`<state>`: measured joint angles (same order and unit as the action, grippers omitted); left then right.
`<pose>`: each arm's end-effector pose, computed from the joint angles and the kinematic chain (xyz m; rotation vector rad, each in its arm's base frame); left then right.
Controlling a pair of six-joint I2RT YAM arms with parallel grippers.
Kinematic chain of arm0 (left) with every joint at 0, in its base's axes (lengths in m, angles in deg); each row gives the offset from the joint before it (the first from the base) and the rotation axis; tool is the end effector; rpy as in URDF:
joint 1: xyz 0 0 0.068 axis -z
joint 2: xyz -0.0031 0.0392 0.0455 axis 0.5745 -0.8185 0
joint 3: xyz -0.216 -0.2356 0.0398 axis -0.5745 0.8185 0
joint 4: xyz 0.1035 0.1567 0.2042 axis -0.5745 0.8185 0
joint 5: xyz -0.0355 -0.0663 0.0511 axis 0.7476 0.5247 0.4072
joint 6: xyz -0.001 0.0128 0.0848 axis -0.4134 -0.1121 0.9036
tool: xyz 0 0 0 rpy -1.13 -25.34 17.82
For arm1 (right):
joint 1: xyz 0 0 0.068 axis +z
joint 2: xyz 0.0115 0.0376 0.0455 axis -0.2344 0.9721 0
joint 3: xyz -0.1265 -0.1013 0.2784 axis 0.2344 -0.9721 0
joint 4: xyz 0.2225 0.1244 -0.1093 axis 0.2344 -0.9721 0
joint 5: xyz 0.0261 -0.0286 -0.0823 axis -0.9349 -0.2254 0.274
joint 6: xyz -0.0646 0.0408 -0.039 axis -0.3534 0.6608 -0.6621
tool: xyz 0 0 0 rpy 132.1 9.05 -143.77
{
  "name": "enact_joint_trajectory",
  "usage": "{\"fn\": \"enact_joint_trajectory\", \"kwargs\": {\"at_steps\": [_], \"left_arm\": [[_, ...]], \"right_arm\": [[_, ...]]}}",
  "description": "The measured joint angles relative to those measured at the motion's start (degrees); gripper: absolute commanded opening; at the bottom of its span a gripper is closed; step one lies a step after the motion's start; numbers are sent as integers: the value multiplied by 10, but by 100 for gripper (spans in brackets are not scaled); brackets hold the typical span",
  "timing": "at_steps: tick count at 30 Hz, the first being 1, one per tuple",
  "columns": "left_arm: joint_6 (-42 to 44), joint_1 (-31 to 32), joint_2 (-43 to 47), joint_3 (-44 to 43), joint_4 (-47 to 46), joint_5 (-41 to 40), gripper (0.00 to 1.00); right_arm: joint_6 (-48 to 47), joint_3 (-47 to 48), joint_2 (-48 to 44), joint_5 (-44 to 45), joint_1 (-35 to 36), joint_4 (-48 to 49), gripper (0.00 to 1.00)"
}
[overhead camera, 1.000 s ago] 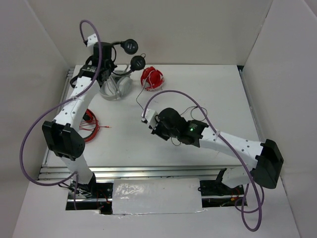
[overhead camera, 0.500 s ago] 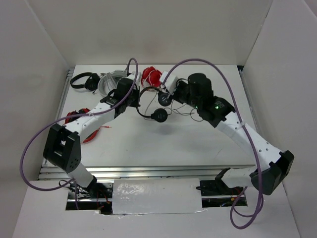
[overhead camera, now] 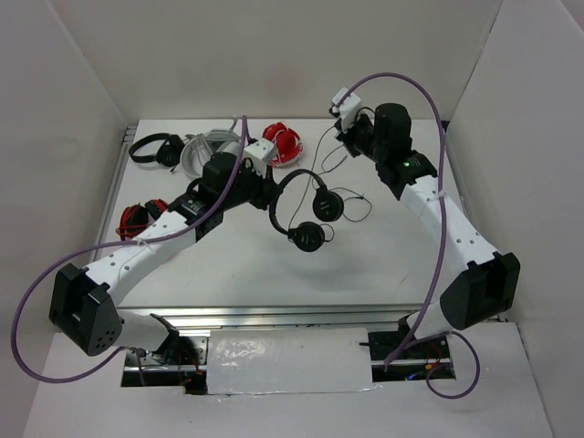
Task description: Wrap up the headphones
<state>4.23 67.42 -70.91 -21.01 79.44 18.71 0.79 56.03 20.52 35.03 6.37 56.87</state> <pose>0.3031 -0.2080 0.3802 0.4699 1.8324 -0.6958 0.3592 0.1460 0.4446 -0.9248 1.5468 0.0208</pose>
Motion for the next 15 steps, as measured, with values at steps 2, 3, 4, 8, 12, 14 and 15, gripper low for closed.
{"fn": "enact_joint_trajectory", "kwargs": {"at_steps": [2,3,4,8,12,14,15], "left_arm": [[4,10,7,10,2,3,0],[6,14,12,16,2,3,0],[7,18,16,21,4,3,0],[6,23,31,27,11,-8,0],[-1,24,39,27,15,-28,0],[-8,24,39,27,21,-38,0],[-10,24,39,27,25,-43,0]], "right_arm": [[29,1,15,-1,-21,19,0],[47,0,21,-4,-32,30,0],[67,-1,26,-10,-45,43,0],[137,-3,30,-44,-94,78,0],[186,-5,30,-63,-127,110,0],[206,-10,30,-71,-135,123,0],[214,-12,30,-76,-137,126,0]]}}
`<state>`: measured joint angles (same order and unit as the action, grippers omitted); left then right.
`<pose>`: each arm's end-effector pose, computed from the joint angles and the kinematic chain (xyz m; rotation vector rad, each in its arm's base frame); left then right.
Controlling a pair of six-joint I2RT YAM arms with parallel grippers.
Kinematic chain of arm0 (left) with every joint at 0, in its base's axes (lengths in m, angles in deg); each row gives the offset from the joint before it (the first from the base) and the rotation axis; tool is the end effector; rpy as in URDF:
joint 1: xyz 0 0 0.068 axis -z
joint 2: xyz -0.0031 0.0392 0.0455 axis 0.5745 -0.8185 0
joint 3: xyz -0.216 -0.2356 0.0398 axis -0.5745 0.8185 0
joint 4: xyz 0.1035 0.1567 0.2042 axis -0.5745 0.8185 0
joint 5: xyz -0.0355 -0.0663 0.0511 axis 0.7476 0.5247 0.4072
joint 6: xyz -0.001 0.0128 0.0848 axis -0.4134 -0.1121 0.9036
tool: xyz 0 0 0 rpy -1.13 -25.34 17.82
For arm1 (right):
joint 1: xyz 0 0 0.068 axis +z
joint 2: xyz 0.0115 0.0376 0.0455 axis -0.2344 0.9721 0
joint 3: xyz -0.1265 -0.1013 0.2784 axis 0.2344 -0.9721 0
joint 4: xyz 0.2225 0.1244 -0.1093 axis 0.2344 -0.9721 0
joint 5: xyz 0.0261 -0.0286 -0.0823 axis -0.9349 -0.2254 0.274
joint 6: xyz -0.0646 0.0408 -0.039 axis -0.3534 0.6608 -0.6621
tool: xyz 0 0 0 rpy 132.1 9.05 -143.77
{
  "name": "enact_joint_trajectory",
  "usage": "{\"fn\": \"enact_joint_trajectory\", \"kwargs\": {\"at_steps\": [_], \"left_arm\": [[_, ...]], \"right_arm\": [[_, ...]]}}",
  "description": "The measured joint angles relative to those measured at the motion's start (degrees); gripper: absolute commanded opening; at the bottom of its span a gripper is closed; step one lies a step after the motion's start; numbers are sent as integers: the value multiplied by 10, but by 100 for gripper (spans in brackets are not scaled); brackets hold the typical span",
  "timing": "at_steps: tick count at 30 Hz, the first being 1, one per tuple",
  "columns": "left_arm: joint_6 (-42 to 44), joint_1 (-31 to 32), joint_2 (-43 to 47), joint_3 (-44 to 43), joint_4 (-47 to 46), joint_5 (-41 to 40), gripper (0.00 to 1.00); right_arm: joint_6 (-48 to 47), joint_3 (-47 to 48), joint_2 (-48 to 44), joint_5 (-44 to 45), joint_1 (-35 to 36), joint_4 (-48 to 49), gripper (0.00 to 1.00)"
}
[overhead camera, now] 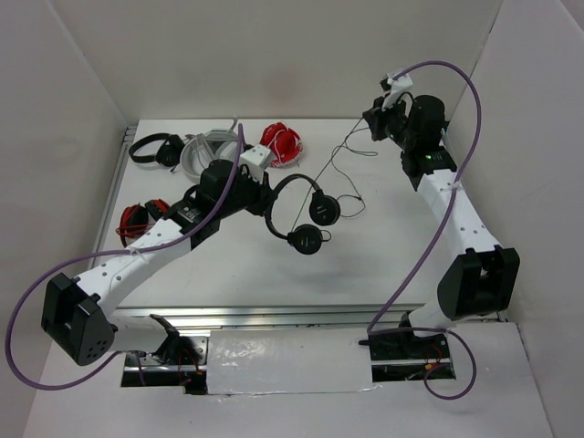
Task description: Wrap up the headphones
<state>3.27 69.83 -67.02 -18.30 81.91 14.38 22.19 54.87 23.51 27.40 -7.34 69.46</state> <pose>0.2802 -0.2040 0.3772 0.4433 1.8608 -0.6623 0.4029 0.0686 0.4488 -0.5000 1.5816 0.2079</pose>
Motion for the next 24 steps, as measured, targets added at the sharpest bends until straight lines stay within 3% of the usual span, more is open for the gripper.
{"fn": "enact_joint_trajectory", "kwargs": {"at_steps": [24], "left_arm": [[-42,0,-26,-2,17,-15,0]], "right_arm": [[54,-15,16,-56,-28,25,0]]}}
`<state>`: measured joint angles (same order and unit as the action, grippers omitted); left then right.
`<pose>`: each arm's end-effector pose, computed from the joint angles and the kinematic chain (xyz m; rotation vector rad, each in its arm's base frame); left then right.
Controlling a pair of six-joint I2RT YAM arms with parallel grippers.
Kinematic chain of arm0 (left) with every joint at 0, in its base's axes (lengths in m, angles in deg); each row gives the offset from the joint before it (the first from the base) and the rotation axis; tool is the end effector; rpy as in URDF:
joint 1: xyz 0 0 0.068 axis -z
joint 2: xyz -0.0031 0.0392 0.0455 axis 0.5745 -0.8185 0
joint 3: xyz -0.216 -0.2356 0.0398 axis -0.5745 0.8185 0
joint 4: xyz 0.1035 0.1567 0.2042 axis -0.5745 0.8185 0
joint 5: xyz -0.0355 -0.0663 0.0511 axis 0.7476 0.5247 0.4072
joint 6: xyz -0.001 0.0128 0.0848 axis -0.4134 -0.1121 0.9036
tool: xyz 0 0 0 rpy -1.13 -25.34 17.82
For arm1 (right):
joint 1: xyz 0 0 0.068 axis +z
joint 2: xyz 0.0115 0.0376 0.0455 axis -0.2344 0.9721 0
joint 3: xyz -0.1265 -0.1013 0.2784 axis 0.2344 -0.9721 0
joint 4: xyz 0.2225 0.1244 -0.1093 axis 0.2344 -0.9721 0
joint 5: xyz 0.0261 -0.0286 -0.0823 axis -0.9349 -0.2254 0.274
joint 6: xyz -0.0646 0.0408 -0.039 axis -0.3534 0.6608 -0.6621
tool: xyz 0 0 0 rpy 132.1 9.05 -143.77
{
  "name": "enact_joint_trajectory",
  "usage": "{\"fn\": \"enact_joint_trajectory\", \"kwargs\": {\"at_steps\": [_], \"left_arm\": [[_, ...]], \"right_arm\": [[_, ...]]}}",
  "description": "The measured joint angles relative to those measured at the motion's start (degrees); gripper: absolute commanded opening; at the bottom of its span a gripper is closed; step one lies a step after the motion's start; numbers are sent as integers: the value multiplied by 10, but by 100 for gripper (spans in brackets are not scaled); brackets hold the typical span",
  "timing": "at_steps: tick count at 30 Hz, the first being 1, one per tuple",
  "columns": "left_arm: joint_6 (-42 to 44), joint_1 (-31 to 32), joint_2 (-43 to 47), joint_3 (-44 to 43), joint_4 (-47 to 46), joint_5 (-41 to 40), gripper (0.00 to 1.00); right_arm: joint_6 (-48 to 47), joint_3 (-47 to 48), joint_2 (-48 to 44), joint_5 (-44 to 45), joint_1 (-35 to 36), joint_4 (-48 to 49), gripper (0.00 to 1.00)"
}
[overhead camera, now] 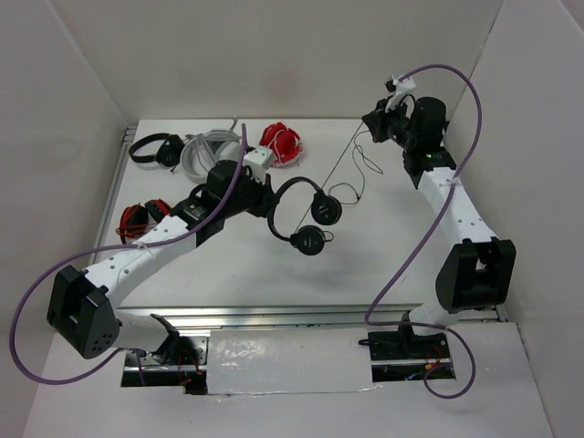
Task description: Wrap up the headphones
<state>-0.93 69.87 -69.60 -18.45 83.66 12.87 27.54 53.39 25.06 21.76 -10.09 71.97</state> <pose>0.2896 -0.2084 0.3590 0.3675 1.9578 -0.6668 0.4123 0.0565 0.4342 -0.4600 1.6053 0.3258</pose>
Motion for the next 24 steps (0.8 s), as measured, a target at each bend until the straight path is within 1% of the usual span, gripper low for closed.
{"fn": "enact_joint_trajectory", "kwargs": {"at_steps": [4,7,10,15,20,22,24], "left_arm": [[-3,-1,0,-19,6,15,0],[-10,-11,0,-61,13,34,0],[-34,-33,0,-114,10,50,0],[-82,-84,-7,-176,9,68,0],[-136,-119,-36,-245,35,56,0],[-154,-125,-36,-257,44,41,0],[-171,-131,-36,-267,51,10,0]], "right_arm": [[5,3,38,-5,12,1,0],[20,-4,70,-12,29,16,0],[35,-10,102,-28,48,30,0],[50,-11,144,-52,89,52,0],[57,-11,164,-80,147,86,0],[63,-11,167,-95,169,104,0],[74,-21,169,-107,197,141,0]]}}
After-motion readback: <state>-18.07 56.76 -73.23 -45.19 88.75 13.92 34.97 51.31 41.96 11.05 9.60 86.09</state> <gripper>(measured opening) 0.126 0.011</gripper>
